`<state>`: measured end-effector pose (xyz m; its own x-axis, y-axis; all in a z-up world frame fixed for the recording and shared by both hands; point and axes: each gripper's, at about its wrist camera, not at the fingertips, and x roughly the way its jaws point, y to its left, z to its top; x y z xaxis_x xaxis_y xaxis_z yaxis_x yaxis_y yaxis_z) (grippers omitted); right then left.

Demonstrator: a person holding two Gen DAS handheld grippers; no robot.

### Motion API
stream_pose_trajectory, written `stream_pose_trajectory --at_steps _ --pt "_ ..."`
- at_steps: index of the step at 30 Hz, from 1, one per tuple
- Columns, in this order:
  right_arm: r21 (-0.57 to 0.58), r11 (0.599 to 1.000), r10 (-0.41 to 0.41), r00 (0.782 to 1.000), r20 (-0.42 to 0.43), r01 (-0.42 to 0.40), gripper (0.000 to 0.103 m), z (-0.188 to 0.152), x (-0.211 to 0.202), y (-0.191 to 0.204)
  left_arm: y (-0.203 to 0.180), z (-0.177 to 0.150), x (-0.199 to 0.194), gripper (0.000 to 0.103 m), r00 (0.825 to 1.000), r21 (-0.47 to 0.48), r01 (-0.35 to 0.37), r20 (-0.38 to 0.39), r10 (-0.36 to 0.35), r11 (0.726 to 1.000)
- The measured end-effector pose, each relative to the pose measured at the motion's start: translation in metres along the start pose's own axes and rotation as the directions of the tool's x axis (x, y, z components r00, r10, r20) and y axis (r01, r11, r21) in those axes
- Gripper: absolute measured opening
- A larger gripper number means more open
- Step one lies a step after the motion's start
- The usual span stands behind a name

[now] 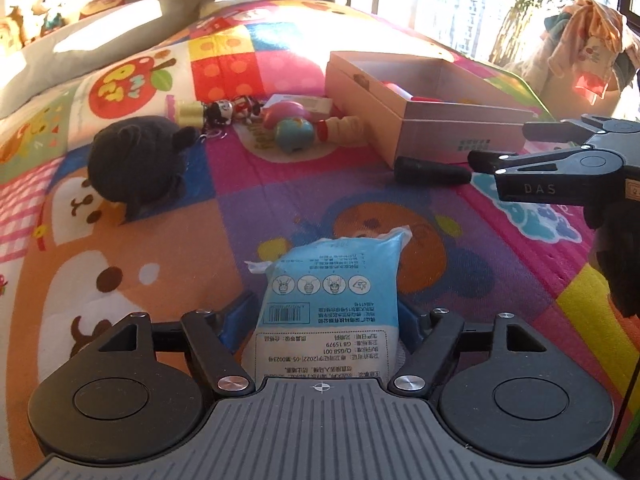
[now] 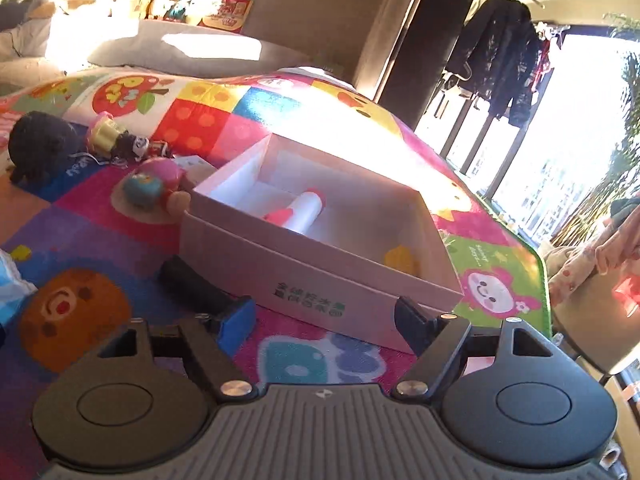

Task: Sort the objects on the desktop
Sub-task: 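Carry the blue tissue packet across the mat with the left tool, then grasp the black stick with the right tool while the left tool carries the packet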

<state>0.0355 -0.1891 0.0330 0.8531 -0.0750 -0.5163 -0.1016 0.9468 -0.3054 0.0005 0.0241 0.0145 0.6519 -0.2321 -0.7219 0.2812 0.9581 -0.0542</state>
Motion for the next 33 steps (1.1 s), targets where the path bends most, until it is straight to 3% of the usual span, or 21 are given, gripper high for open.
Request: stream_pose_trajectory --at_steps 3,5,8,11,14,16,22,24,28,33 --pt "0.149 0.982 0.125 0.991 -0.055 -0.115 0.093 0.005 0.001 -0.002 0.001 -0.003 -0.002 0.079 1.000 0.002 -0.002 0.011 0.002 1.000" --pt "0.243 0.960 0.167 0.981 -0.101 -0.139 0.096 0.006 0.010 0.002 0.001 -0.004 -0.003 0.081 1.000 -0.001 -0.002 0.013 0.002 1.000" --pt "0.361 0.923 0.203 0.966 -0.158 -0.135 0.098 0.008 0.025 0.016 0.003 -0.006 -0.005 0.083 1.000 -0.012 -0.002 0.017 0.002 1.000" --pt "0.431 0.900 0.177 0.959 -0.221 -0.067 0.100 0.011 0.037 0.032 0.004 -0.009 -0.007 0.085 1.000 -0.027 -0.003 0.026 0.004 1.000" --pt "0.423 0.906 0.110 0.970 -0.219 -0.007 0.096 0.014 0.040 0.046 0.005 -0.010 -0.008 0.086 0.999 -0.039 -0.002 0.032 0.003 0.999" --pt "0.386 0.922 0.061 0.977 -0.205 0.023 0.075 0.015 0.041 0.053 0.005 -0.010 -0.009 0.086 0.999 -0.049 0.001 0.034 0.001 0.999" --pt "0.351 0.935 0.117 0.974 -0.192 -0.043 0.075 0.010 0.034 0.036 0.004 -0.008 -0.006 0.086 0.999 -0.051 0.004 0.039 -0.002 0.999" --pt "0.326 0.939 0.176 0.966 -0.190 -0.108 0.075 0.004 0.025 0.026 0.001 -0.007 -0.005 0.082 0.999 -0.030 -0.008 0.038 0.009 1.000" --pt "0.263 0.948 0.234 0.954 -0.188 -0.180 0.075 -0.010 -0.001 0.004 -0.011 -0.007 -0.006 0.062 0.999 0.029 -0.031 0.040 0.030 0.999" --pt "0.199 0.948 0.280 0.947 -0.159 -0.247 0.075 -0.027 -0.046 -0.030 -0.038 -0.010 -0.023 0.059 0.999 0.103 0.017 0.041 -0.021 0.994"
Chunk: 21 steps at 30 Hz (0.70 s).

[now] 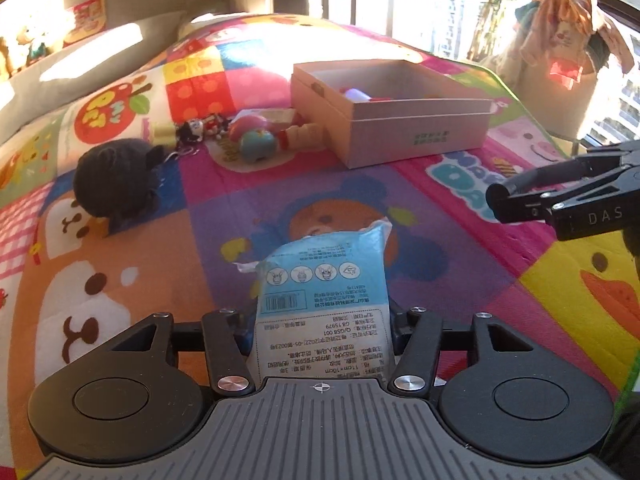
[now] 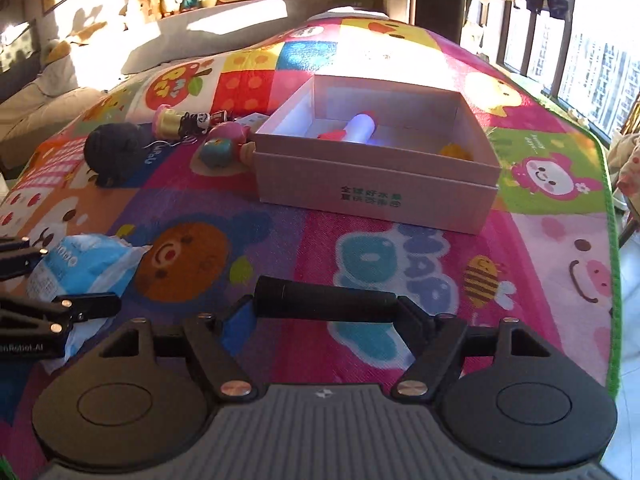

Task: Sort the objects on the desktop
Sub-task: 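Grasp the black stick with the right tool while the left tool carries the packet, then drop the blue packet into the pink box with the left tool while the right drops the stick in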

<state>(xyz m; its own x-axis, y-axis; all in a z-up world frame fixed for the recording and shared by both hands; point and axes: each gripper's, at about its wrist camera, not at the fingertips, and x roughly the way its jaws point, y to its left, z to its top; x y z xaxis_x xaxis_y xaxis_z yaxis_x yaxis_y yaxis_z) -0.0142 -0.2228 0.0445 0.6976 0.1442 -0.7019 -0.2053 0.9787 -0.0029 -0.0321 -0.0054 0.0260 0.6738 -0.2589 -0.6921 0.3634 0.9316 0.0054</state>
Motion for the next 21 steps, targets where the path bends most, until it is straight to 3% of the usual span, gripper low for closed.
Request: stream_pose_trajectory --at_steps 3,7,11,15,17,21 --pt "-0.054 0.999 -0.001 0.998 0.062 0.004 0.075 -0.007 -0.033 -0.011 -0.019 0.009 -0.016 0.059 0.999 0.040 0.044 0.026 -0.045 0.998" --pt "-0.077 0.996 -0.031 0.982 0.185 0.046 0.075 0.000 -0.076 -0.028 -0.034 0.050 -0.035 0.059 0.988 0.071 0.092 0.114 -0.100 0.993" --pt "-0.039 0.992 -0.097 0.935 0.340 0.117 0.075 0.029 -0.114 -0.054 -0.043 0.108 -0.029 0.059 0.965 0.097 0.091 0.236 -0.111 0.991" --pt "0.009 0.982 -0.175 0.883 0.436 0.190 0.075 0.071 -0.121 -0.078 -0.049 0.168 0.002 0.059 0.936 0.067 0.130 0.320 -0.144 0.989" --pt "0.034 0.984 -0.170 0.880 0.444 0.173 0.075 0.098 -0.114 -0.090 -0.051 0.193 0.026 0.062 0.928 0.060 0.120 0.347 -0.133 0.991" --pt "0.085 0.989 -0.148 0.894 0.422 0.124 0.075 0.152 -0.080 -0.106 -0.035 0.211 0.064 0.086 0.952 -0.001 0.114 0.286 -0.109 0.993"
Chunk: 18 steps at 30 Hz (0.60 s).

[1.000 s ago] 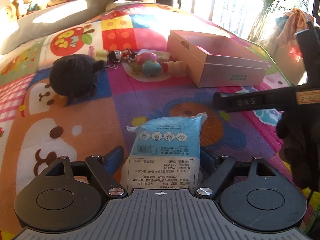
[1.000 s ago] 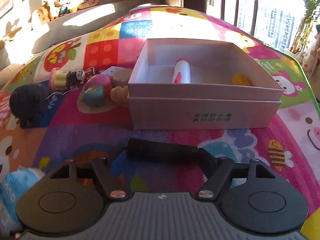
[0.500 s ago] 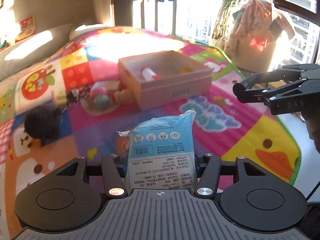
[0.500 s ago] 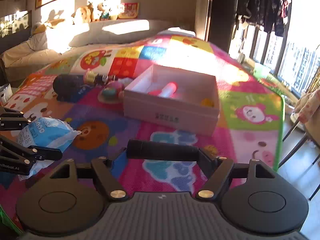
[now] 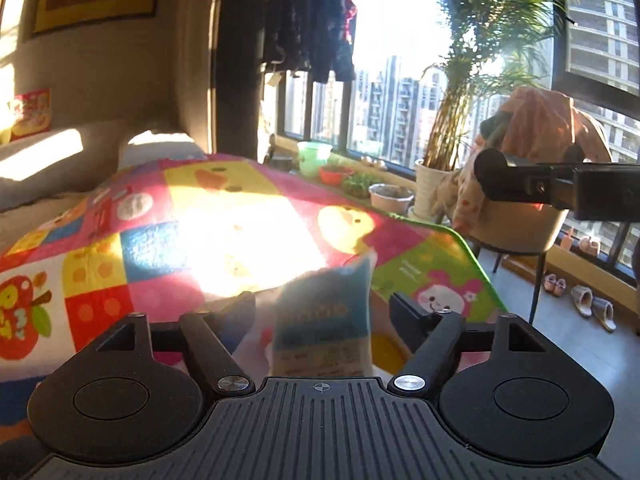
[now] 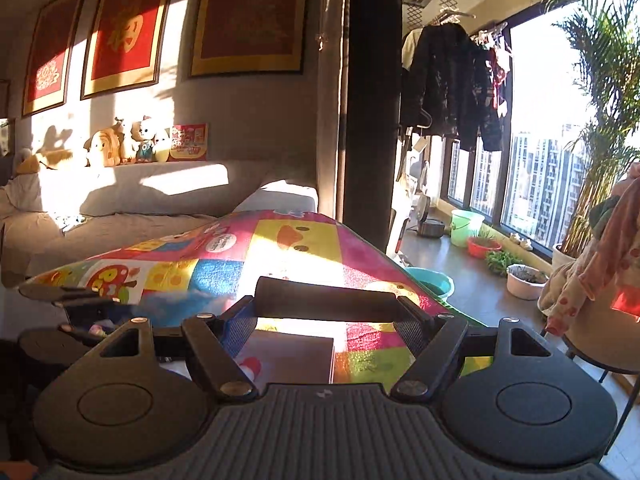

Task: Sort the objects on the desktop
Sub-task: 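Drop the blue packet into the pink box with the left tool while the right drops the stick in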

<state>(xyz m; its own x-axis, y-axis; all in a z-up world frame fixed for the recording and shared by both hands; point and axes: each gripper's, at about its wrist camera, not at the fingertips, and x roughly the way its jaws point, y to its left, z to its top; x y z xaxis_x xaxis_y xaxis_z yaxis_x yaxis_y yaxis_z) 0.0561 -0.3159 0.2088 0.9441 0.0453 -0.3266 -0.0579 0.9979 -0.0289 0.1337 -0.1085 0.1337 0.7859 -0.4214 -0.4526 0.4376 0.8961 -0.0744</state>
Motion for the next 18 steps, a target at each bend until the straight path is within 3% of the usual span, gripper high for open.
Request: stream_pose_trajectory --at_steps 2,5,8,13,18 --pt "0.041 0.999 0.014 0.999 -0.036 -0.012 0.075 0.009 0.034 0.000 0.015 -0.016 -0.009 0.096 1.000 -0.035 -0.013 -0.014 0.013 0.999" --pt "0.080 0.995 0.067 0.989 -0.135 -0.057 0.078 0.007 0.088 0.006 0.037 -0.050 -0.030 0.096 0.996 -0.050 -0.081 -0.052 0.078 0.995" --pt "0.080 0.997 0.037 0.980 -0.195 -0.022 0.082 -0.008 0.125 0.017 0.055 -0.085 -0.051 0.097 0.982 -0.061 -0.167 -0.097 0.161 0.984" --pt "0.169 0.985 0.074 0.962 -0.264 -0.029 0.082 -0.032 0.139 0.016 0.081 -0.132 -0.072 0.097 0.953 -0.101 -0.260 -0.185 0.239 0.960" --pt "0.155 0.988 0.060 0.946 -0.317 -0.011 0.082 -0.049 0.138 0.026 0.084 -0.160 -0.091 0.099 0.936 -0.089 -0.314 -0.195 0.293 0.945"
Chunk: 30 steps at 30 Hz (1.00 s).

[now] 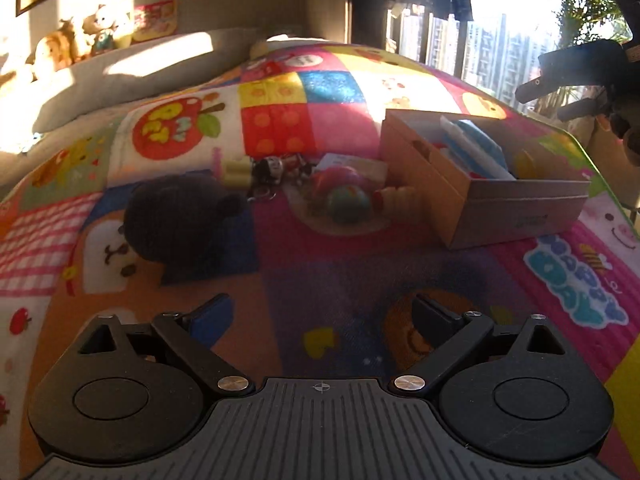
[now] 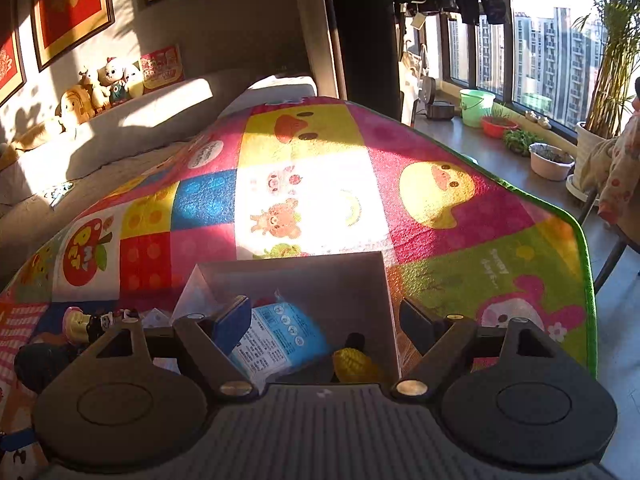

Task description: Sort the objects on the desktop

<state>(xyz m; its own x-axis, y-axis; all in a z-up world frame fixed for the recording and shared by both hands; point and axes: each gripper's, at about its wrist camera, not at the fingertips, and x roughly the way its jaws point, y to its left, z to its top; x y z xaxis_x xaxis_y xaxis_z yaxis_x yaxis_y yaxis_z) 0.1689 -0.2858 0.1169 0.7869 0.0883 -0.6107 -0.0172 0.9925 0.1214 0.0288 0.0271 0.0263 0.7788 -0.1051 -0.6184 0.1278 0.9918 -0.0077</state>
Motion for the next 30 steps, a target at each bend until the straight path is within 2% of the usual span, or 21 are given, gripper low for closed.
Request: stream_pose_trajectory --at_steps 4,6,8,10,13,14,15,18,21,23,24,25,26,27,30 --pt "-0.045 0.998 0.045 0.999 -0.030 -0.047 0.082 -0.009 -0.006 0.029 0.005 -0.011 -0.002 0.100 0.996 0.027 -0.089 0.020 0.088 0.996" --pt "-0.102 0.992 0.075 0.997 -0.028 -0.077 0.082 -0.015 -0.012 0.054 0.013 -0.015 -0.003 0.100 0.995 -0.003 -0.094 0.019 0.095 0.996" --pt "-0.197 0.976 0.088 0.996 -0.019 -0.090 0.074 -0.021 -0.016 0.085 0.022 -0.020 -0.002 0.100 0.996 -0.045 -0.090 0.007 0.090 0.995" --pt "-0.297 0.947 0.115 0.993 -0.035 -0.121 0.050 -0.028 -0.016 0.120 0.030 -0.022 -0.003 0.100 0.997 -0.097 -0.081 0.001 0.081 0.992" --pt "-0.400 0.902 0.134 0.986 -0.096 -0.162 0.045 -0.039 -0.001 0.164 0.038 -0.024 -0.005 0.100 0.997 -0.143 -0.067 0.013 0.070 0.987" --pt "-0.457 0.877 0.112 0.989 -0.101 -0.146 0.045 -0.045 0.005 0.179 0.040 -0.026 -0.006 0.100 0.998 -0.154 -0.058 0.014 0.061 0.986" --pt "-0.538 0.835 0.075 0.992 -0.105 -0.120 0.045 -0.053 0.015 0.194 0.042 -0.026 -0.005 0.100 0.998 -0.168 -0.054 0.014 0.058 0.984" --pt "-0.684 0.725 -0.026 0.990 -0.136 -0.075 0.044 -0.075 0.044 0.220 0.048 -0.027 -0.005 0.100 0.999 -0.212 -0.047 0.012 0.051 0.976" --pt "-0.785 0.619 -0.112 0.988 -0.110 -0.018 0.043 -0.092 0.064 0.229 0.054 -0.028 -0.005 0.101 0.999 -0.244 -0.028 0.019 0.034 0.969" --pt "-0.827 0.562 -0.139 0.985 -0.098 -0.003 0.043 -0.101 0.072 0.230 0.054 -0.028 -0.005 0.101 0.999 -0.246 -0.025 0.021 0.031 0.969" --pt "-0.844 0.537 -0.147 0.985 -0.091 0.002 0.042 -0.106 0.076 0.231 0.054 -0.029 -0.005 0.101 0.999 -0.245 -0.027 0.020 0.032 0.969" --pt "-0.853 0.521 -0.139 0.988 -0.071 0.012 0.035 -0.109 0.075 0.231 0.054 -0.028 -0.005 0.101 0.999 -0.244 -0.027 0.020 0.033 0.969" --pt "-0.860 0.509 -0.145 0.987 -0.065 0.018 0.028 -0.111 0.074 0.232 0.054 -0.028 -0.006 0.101 0.999 -0.244 -0.027 0.020 0.033 0.969" --pt "-0.849 0.528 -0.140 0.988 -0.068 0.016 0.024 -0.110 0.072 0.232 0.054 -0.028 -0.005 0.101 0.999 -0.245 -0.026 0.020 0.032 0.969" --pt "-0.803 0.596 -0.073 0.995 -0.066 -0.010 0.024 -0.106 0.047 0.228 0.054 -0.028 -0.006 0.101 0.999 -0.245 -0.027 0.019 0.033 0.969"
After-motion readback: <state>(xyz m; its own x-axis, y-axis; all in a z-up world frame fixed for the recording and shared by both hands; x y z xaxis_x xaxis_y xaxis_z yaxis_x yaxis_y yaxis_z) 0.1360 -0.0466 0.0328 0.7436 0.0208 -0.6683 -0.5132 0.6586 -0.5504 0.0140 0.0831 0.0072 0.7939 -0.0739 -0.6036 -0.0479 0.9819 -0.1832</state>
